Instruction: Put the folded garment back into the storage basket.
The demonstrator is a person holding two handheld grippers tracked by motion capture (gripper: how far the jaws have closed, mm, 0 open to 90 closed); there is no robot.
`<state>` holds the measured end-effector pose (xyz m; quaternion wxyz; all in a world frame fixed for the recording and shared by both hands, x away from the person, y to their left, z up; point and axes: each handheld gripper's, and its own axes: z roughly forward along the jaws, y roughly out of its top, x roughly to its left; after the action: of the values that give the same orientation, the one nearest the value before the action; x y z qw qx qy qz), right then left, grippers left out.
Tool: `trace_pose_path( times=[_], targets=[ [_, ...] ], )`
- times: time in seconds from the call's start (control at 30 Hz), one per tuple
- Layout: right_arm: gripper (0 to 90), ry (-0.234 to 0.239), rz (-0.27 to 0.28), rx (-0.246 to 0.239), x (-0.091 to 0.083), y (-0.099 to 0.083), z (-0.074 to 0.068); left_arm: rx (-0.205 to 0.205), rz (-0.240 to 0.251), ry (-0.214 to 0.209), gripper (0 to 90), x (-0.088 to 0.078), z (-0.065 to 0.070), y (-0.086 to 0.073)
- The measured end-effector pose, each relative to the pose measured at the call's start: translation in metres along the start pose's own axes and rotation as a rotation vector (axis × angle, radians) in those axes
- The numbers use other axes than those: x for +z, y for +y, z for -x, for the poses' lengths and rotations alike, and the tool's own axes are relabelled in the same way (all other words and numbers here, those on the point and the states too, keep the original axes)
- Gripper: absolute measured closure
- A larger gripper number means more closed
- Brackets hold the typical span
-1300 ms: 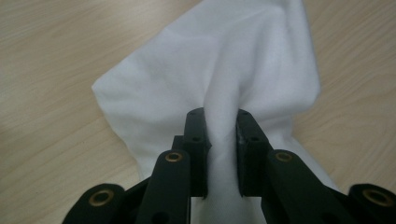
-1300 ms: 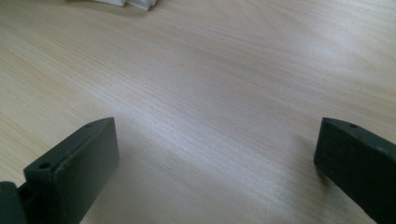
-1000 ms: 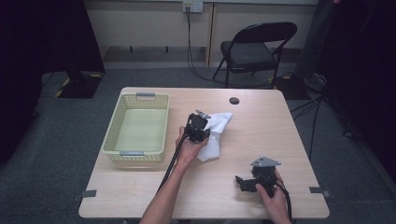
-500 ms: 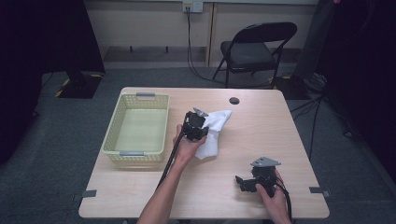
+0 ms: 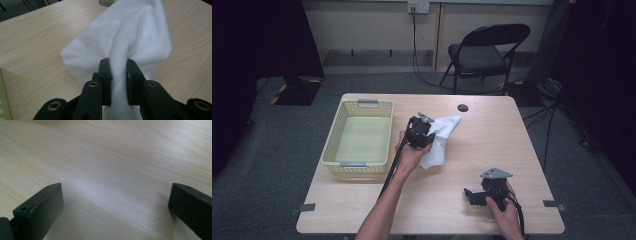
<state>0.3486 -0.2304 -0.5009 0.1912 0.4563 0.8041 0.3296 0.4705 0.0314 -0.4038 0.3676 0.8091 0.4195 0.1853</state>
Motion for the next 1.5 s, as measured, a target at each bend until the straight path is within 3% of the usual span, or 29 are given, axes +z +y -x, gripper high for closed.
trace_pose_path(
  times=[0.7, 0.9, 1.0, 1.5],
  targets=[
    [0.0, 0.0, 0.0, 0.0, 0.0, 0.0, 0.0, 0.002, 0.021, -0.021, 77.6, -0.022, -0.009, 0.005],
    [0.0, 0.0, 0.0, 0.001, 0.0, 0.0, 0.0, 0.004, 0.031, -0.016, 77.7, -0.031, -0.016, 0.004],
    [0.0, 0.001, 0.0, 0.0, 0.0, 0.0, 0.0, 0.006, 0.02, 0.015, 77.7, -0.036, -0.019, 0.005],
    [0.0, 0.001, 0.0, -0.001, 0.0, 0.0, 0.0, -0.01, 0.04, 0.021, 77.7, -0.05, -0.033, 0.008]
  ],
)
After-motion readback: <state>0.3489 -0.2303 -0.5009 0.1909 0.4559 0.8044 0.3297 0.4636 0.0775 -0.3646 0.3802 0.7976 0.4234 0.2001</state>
